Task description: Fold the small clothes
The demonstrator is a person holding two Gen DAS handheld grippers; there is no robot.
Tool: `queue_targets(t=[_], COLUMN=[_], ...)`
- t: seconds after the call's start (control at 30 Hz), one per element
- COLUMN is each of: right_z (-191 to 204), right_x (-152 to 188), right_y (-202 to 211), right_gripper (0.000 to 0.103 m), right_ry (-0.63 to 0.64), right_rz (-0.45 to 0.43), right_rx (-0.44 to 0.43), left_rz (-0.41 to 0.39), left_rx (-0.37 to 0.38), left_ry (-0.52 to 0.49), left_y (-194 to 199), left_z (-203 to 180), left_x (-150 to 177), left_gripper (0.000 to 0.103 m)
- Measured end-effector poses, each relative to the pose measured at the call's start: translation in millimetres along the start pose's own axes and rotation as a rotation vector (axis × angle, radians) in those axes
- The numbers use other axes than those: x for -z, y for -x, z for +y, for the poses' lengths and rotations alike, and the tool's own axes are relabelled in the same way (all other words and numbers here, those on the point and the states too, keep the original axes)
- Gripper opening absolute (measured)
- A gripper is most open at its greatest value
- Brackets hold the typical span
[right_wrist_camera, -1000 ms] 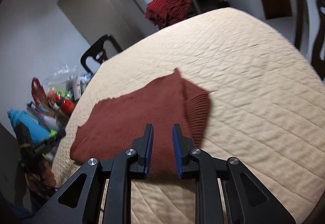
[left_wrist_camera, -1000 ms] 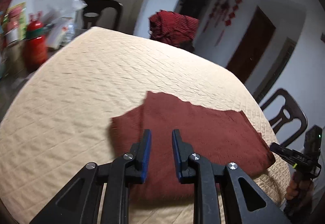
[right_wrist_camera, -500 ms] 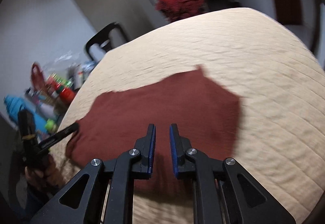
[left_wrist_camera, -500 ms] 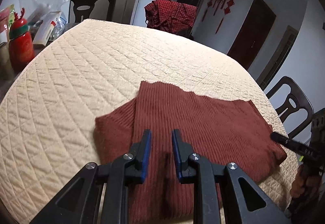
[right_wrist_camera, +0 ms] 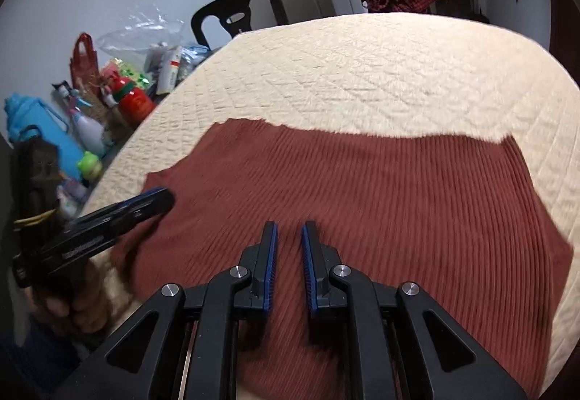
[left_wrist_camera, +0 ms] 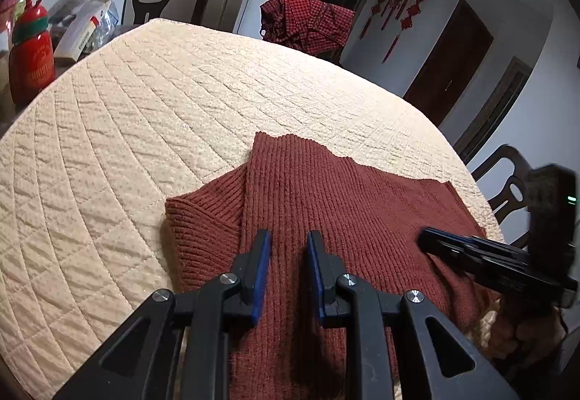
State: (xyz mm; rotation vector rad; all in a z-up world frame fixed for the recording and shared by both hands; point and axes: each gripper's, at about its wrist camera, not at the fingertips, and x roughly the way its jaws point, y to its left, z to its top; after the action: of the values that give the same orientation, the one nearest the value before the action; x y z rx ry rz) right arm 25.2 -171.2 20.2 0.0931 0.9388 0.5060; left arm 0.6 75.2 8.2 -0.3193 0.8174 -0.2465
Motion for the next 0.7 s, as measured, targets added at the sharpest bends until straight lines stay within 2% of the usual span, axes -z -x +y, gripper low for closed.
queue_targets(t=[0.17, 0.33, 0.5, 0.7], right_z=[2.3, 21.6, 29.2, 37.0], right_x=[-3.7, 24.4, 49.6, 64.1], right_y=[-1.0, 25.0, 39.3, 40.7], right_gripper=[0.012, 0.012, 0.012, 0.012], right_ry=[0.005, 0.081, 0.080, 0.117], right_rz=[-0.001, -0.020, -0.024, 0.021], right_rx=[0.033, 0.014, -0.002, -0.006], left_rz=[-0.001, -0.001, 0.001, -0.015], left_rx=[0.023, 0.036, 0.042, 0.028], left_ry=[0.019, 0.031, 0.034, 0.014], left_y=[0.4, 0.5, 1.0, 11.3], left_z=[3.4, 4.4, 6.1, 7.3], left_x=[0.5, 1.1, 0.3, -2.0], left_gripper=[0.023, 0.023, 0.023, 0.023])
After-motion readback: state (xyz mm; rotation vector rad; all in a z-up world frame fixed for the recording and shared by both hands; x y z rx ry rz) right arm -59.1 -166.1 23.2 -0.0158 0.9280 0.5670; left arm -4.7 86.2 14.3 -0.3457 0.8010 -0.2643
